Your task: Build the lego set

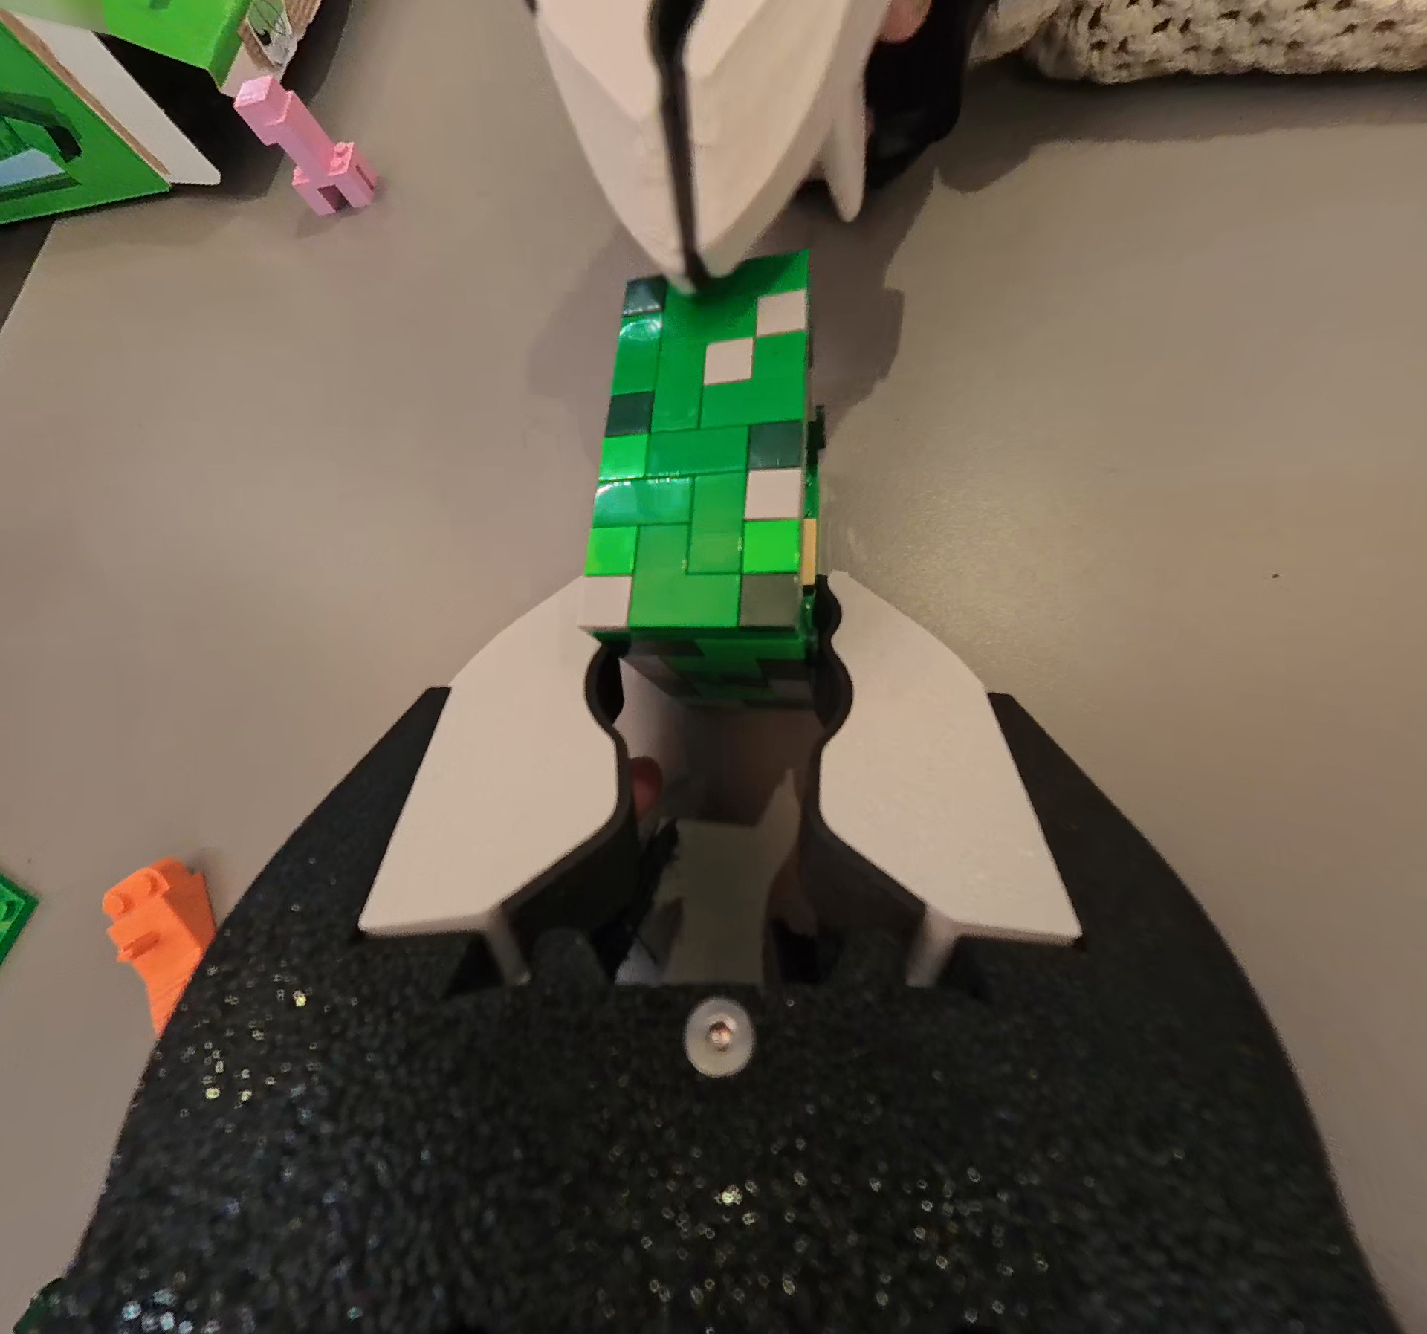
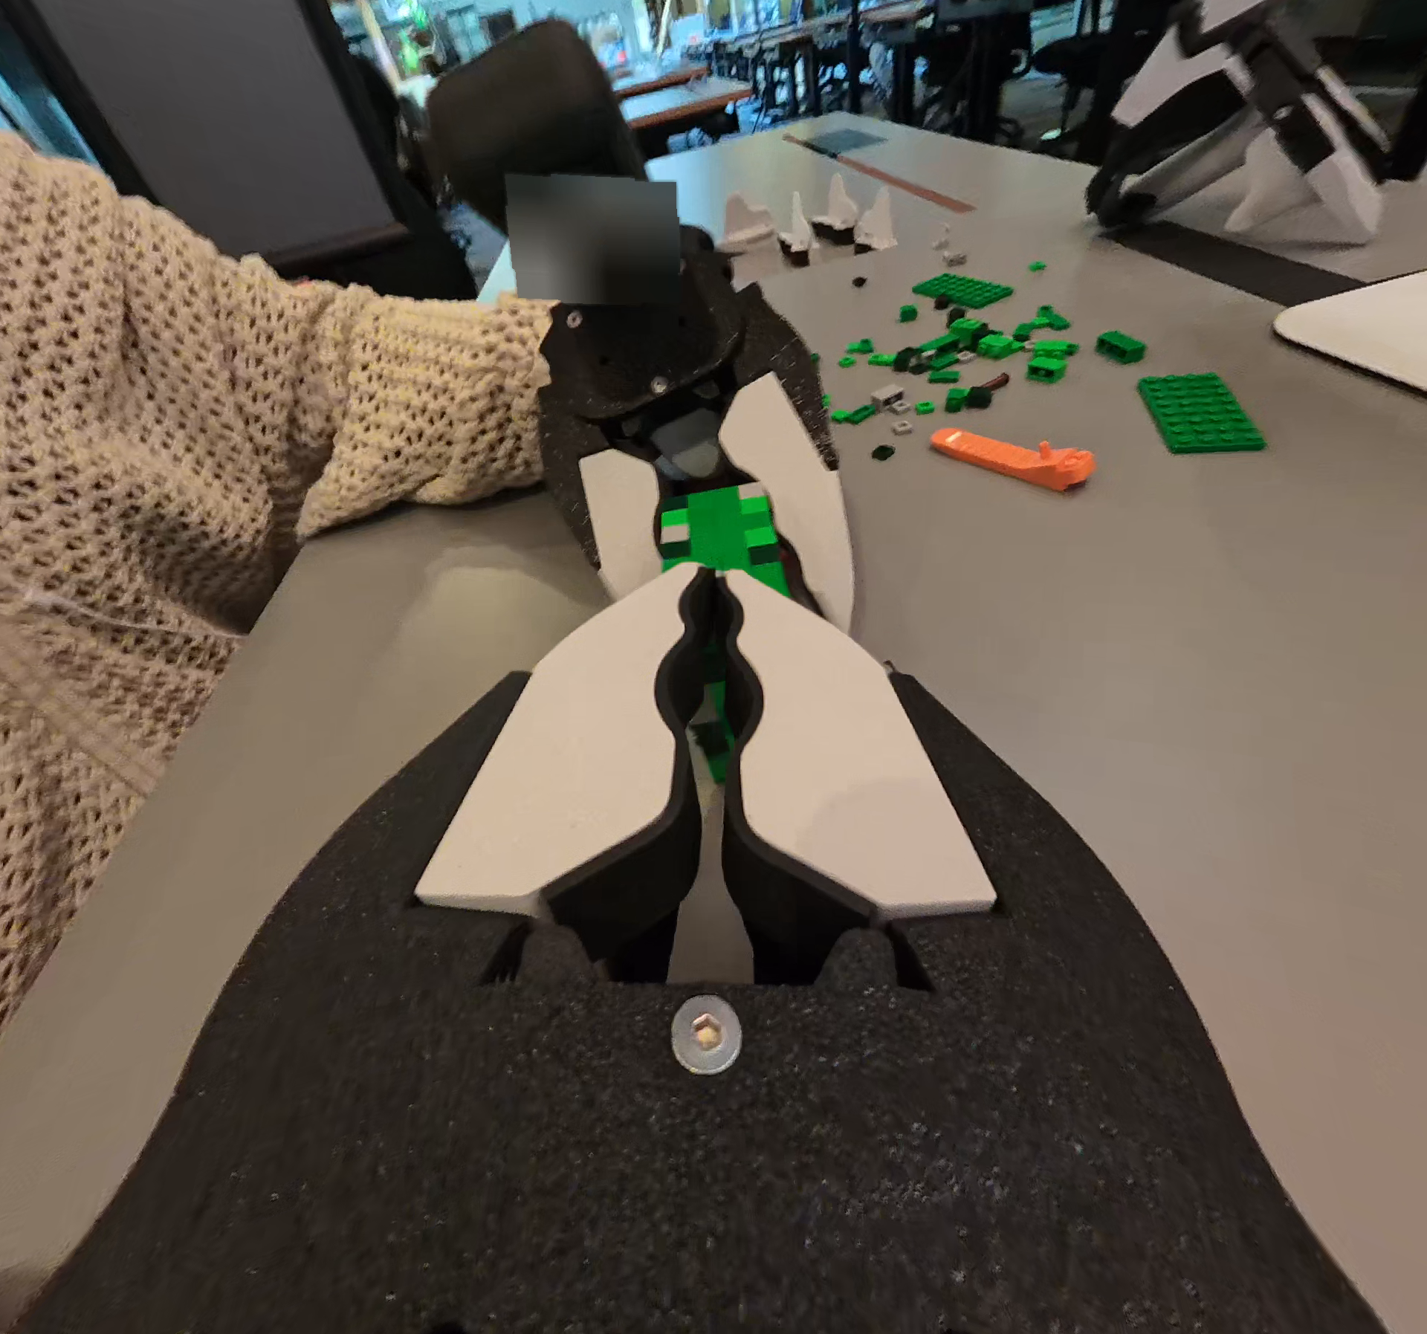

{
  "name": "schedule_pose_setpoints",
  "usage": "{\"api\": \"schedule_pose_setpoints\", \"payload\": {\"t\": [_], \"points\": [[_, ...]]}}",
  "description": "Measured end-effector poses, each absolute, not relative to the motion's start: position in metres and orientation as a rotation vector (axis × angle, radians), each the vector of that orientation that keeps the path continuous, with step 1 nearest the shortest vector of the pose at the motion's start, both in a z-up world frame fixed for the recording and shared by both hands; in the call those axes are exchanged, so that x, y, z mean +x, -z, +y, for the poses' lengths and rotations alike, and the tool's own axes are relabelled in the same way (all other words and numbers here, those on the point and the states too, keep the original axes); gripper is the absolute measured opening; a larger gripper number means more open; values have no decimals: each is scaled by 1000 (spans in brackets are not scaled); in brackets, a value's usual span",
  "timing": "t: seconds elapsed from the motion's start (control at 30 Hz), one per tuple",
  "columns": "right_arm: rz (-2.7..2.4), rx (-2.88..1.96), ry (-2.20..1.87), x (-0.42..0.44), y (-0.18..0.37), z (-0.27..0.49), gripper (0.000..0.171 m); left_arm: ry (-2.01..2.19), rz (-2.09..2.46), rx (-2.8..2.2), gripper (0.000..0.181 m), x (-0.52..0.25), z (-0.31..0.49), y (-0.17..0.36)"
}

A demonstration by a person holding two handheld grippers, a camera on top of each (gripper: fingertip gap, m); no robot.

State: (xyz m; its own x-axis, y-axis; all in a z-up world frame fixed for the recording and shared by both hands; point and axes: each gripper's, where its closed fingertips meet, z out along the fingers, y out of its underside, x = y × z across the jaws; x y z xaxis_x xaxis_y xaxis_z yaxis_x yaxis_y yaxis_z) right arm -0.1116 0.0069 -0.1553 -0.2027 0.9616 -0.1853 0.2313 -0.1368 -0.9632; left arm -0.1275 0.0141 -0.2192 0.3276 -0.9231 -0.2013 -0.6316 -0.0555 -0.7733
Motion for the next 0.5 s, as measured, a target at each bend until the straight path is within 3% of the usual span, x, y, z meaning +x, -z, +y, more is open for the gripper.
{"api": "schedule_pose_setpoints", "payload": {"t": [0.5], "points": [[-1539, -1391, -1368, -111, 161, -3, 0, 448, 1390, -1775, 47, -128, 14, 219]]}}
